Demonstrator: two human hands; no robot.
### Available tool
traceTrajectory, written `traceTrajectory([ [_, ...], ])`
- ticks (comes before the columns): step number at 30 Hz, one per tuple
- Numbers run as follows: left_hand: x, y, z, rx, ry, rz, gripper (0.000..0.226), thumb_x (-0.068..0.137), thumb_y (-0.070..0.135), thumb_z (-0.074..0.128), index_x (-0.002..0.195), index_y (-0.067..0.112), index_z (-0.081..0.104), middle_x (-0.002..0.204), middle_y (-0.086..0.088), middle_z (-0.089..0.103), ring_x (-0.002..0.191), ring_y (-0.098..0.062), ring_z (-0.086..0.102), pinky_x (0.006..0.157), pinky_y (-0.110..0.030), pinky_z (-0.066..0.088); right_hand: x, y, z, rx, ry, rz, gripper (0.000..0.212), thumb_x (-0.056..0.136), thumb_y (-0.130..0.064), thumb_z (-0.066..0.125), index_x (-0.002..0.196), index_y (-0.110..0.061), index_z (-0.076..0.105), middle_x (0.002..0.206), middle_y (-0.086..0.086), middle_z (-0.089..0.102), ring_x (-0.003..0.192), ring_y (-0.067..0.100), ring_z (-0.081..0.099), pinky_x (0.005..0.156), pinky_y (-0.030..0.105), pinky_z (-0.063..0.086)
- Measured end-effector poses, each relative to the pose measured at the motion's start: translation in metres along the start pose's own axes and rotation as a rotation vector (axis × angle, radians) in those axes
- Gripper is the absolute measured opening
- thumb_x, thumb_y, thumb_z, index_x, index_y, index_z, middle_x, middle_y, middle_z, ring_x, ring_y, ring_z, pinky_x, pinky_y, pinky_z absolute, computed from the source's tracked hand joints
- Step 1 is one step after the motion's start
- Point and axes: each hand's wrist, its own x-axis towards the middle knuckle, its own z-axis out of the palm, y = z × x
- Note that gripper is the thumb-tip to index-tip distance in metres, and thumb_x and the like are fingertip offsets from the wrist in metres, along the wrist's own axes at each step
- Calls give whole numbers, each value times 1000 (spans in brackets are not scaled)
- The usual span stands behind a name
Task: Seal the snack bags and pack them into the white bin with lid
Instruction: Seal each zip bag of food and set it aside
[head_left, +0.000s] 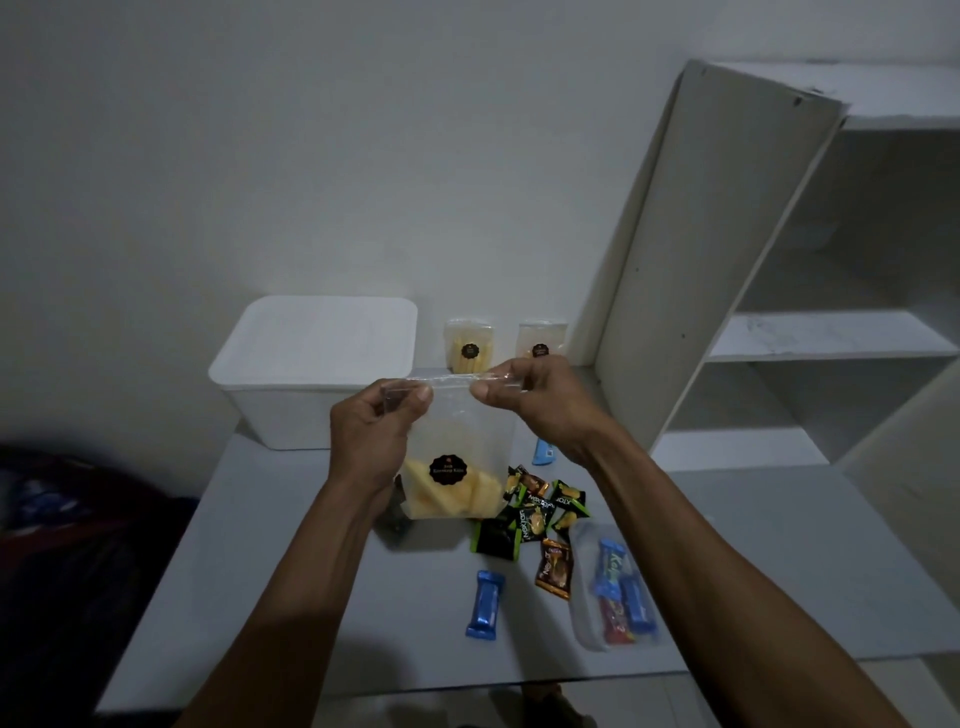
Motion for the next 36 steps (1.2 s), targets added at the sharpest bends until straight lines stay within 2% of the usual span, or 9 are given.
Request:
traceTrajectory([
  [5,1,0,3,-7,-21,5,9,82,9,74,77,16,72,72,5,69,70,-7,62,64,-16,49,0,2,4,33,108,25,14,83,-22,77,89,-10,74,98,-1,71,90,5,62,74,22,44],
  [10,7,4,2,-8,-10,10,9,83,9,74,78,16,72,72,5,69,68,-4,62,61,-14,50,2,3,-2,124,95,44,6,79,-20,80,79,-19,75,79,-7,74,78,0,66,80,26,48],
  [13,7,4,2,-3,-11,7,9,83,10,74,77,17,72,72,5,70,68,-2,63,62,-13,50,3,2,-3,113,125,23,8,78,-19,81,73,-21,75,84,-4,76,92,9,69,93,34,49],
  [17,9,4,2,-24,-7,-7,8,82,9,74,78,16,72,75,2,69,72,-6,63,63,-14,50,2,2,-7,119,111,25,5,80,-19,79,76,-19,76,87,-7,76,84,-2,68,88,32,48],
  [21,9,5,2,-22,-22,-16,8,81,10,74,78,17,73,74,5,70,72,-6,63,64,-16,50,3,3,-10,78,135,5,11,77,-22,82,67,-22,75,91,-6,77,102,11,68,106,49,43],
  [25,15,4,-3,-23,4,-11,5,84,16,74,83,21,74,77,6,72,73,-5,65,74,-28,52,4,1,-16,83,172,-22,14,74,-20,84,64,-21,74,88,-1,77,98,12,70,106,50,44],
  [30,17,8,-3,7,26,56,10,86,9,71,81,17,73,75,6,72,69,2,65,66,-11,49,7,2,-22,48,183,-37,12,76,-19,82,71,-14,73,86,0,77,94,14,71,103,51,47],
  [33,19,9,-1,17,55,71,12,86,8,71,80,17,73,74,6,72,67,4,64,63,-8,48,7,-1,-23,-57,126,-52,18,82,-24,78,81,-7,72,89,-2,75,95,12,69,102,48,48],
  [36,19,9,0,53,30,99,12,87,7,71,80,17,72,76,3,72,68,3,64,64,-8,48,10,-15,-19,-301,50,-119,22,79,-38,78,81,-17,73,91,-10,73,93,4,65,90,38,50],
])
